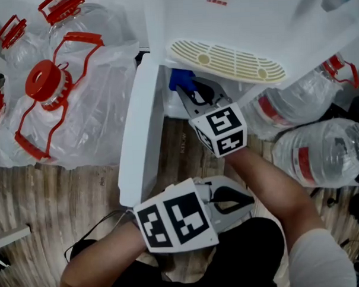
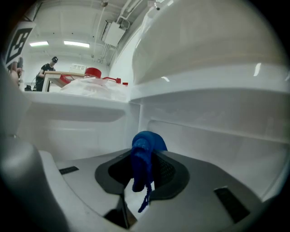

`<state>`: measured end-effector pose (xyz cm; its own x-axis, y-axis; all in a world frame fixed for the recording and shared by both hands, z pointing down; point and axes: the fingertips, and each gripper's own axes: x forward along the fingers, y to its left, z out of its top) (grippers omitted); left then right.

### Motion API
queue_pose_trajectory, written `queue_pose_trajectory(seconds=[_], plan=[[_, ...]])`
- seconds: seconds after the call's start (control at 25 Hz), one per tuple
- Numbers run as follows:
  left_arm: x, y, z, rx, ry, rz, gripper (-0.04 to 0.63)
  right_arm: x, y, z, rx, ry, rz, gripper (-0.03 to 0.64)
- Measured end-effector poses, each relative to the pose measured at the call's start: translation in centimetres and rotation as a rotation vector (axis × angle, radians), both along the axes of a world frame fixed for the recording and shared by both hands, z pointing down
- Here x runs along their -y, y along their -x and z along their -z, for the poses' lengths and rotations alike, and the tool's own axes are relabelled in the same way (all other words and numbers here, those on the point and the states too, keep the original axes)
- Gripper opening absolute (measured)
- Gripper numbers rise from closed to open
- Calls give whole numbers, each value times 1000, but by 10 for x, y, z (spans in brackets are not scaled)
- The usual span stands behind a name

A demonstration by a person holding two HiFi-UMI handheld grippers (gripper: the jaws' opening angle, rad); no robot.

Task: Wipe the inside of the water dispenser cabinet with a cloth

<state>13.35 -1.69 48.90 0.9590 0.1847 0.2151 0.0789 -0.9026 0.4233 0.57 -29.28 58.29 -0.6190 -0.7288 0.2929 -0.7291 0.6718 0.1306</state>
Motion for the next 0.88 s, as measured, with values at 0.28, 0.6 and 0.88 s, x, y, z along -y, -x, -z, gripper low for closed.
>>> queue_pose_trajectory(seconds=[0.28, 0.6, 0.88], plan=[[0, 3, 5, -12, -1, -1, 3, -8, -22, 5, 69, 34, -82, 83], [-2, 9, 10, -28, -1, -2, 3, 26, -79, -2, 78, 41, -357, 83], [-3, 15, 23, -59, -14, -5, 3, 55, -118, -24, 39, 74, -580, 83]])
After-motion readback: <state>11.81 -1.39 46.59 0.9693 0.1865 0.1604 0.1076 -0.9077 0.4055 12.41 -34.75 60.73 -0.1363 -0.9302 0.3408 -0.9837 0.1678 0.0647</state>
